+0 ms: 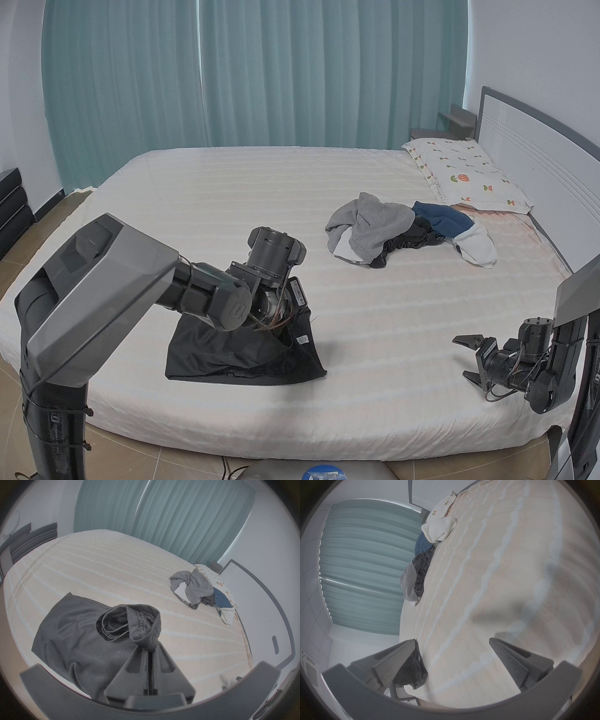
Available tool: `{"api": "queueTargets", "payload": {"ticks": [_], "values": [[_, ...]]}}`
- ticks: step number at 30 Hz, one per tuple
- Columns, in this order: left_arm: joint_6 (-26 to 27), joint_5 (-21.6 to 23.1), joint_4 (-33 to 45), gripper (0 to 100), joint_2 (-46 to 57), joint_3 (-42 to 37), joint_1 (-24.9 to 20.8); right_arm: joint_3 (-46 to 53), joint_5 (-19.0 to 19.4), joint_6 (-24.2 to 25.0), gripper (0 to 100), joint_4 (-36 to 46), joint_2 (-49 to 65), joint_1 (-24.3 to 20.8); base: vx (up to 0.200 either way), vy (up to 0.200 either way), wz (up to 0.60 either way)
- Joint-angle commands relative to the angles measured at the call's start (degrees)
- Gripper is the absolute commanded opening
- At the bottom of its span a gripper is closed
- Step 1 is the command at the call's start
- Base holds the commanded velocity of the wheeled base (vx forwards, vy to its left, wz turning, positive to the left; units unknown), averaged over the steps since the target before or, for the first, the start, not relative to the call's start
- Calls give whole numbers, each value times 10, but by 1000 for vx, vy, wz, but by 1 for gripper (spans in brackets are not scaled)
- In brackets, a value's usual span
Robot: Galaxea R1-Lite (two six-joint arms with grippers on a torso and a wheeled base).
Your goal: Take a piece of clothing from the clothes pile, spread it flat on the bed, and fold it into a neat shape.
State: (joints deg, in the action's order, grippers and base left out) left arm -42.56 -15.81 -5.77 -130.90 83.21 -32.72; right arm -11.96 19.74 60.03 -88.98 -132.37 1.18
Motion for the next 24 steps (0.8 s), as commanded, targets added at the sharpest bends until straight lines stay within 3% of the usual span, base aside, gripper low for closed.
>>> {"api": "queueTargets", "payload": {"ticks": [1,6,7,17,24], "values": [[-2,-12,-1,0,-37,20,-3,0,0,-1,100,-8,-2,0,0,0,0],[-20,-16,0,0,-45,28,-3,0,0,-2,100,-8,-2,0,0,0,0],[-24,-15,-1,100,-46,28,-4,0,0,-2,100,-8,-2,0,0,0,0],[-53,-16,1,100,-20,23,6,0,0,-2,100,-8,-2,0,0,0,0],[-67,6,-2,100,72,-61,57,1,0,-2,100,-8,-2,0,0,0,0]]}}
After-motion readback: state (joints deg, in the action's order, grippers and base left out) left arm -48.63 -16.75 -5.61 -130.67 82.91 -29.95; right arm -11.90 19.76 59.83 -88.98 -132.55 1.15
